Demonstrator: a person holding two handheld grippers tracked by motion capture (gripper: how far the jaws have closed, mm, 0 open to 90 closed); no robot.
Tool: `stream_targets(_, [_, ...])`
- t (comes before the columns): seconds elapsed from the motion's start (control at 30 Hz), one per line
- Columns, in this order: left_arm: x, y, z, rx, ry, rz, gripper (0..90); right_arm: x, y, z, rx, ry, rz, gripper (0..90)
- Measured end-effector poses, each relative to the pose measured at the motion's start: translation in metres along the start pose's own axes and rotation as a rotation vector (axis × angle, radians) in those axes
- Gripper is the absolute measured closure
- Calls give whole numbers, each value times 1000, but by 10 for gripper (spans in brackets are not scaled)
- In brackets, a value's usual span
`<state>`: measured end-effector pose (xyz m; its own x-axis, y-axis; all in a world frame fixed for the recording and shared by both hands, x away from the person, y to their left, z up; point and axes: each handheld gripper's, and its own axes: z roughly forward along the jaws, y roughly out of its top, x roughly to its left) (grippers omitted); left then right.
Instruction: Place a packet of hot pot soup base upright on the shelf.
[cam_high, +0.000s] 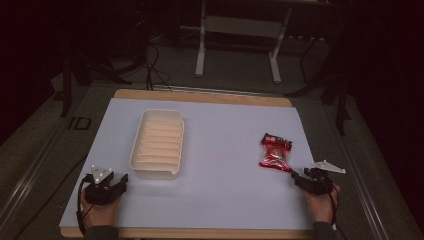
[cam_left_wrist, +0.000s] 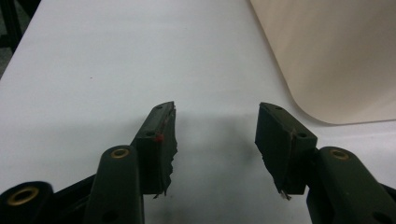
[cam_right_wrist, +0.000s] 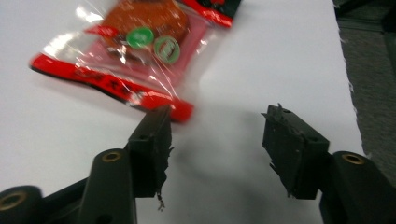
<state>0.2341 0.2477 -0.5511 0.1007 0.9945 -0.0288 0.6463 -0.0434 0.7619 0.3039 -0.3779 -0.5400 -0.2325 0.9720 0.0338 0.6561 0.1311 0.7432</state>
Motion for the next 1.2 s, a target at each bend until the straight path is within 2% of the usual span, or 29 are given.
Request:
stream_targets(0.1, [-1,0,0,6,2,19,486,-2,7,-1,-12,16,-13,434])
stream_targets(0.23, [-2,0,1,12,6,22,487,-4,15,0,-20,29,-44,440])
stream_targets(0.37, [-2,0,2,16,5,24,487,-8,21,3,-33,55,-39,436])
stream_targets(0.63, [-4,1,3,34,11,40,480,-17,43,8,-44,101,-59,448])
stream_targets(0.83, [-4,1,3,36,11,39,477,-23,57,21,-47,133,-51,449])
stream_targets(0.93, [-4,1,3,35,11,39,477,-24,64,31,-30,139,-56,444])
stream_targets(1.2, [-4,1,3,36,10,38,475,-29,84,53,8,158,-33,406])
